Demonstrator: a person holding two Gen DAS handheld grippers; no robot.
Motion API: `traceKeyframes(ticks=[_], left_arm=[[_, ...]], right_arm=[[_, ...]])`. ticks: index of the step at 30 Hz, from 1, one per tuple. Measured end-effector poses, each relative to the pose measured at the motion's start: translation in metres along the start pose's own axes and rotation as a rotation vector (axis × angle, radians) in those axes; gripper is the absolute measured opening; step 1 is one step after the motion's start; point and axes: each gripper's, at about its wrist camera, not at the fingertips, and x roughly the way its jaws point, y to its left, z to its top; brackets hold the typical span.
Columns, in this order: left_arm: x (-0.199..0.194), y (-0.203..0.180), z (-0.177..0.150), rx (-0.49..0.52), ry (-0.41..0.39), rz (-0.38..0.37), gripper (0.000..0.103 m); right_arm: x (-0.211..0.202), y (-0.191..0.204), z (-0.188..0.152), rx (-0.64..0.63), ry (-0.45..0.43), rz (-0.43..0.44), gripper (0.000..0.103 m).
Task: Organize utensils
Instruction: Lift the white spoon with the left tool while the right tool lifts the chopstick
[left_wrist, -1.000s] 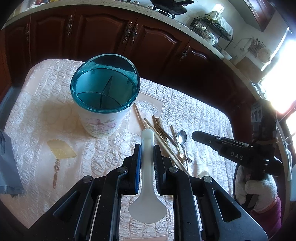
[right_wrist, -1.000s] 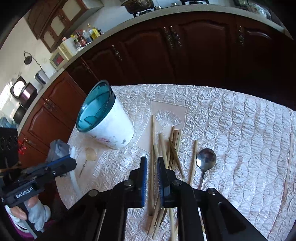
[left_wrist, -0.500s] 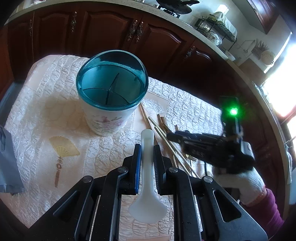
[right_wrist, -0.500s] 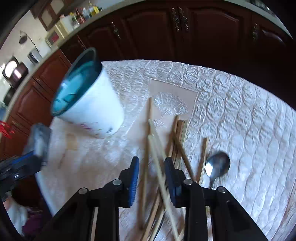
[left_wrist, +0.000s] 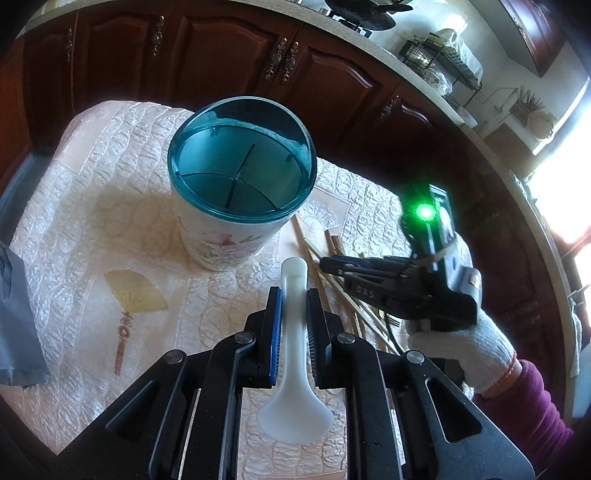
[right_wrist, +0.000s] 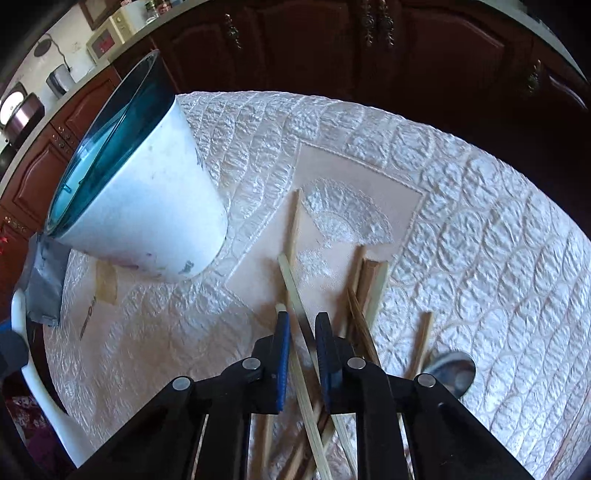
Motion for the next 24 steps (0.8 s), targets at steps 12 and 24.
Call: traceKeyframes(ticks=[12,24], left_arm=[[-0.020,0.003,0.005,-0.002,-0.042,-0.006,0.011],[-0.076,0.000,0.040,0.017,-0.184,-0.013,0.011]], right_arm=[[-0.032,-0.011,-0.004,0.047,-0.041,0.077,0.006],[-0.144,-0.015,-0.026,0.098,-0.290,0.174,0.005]])
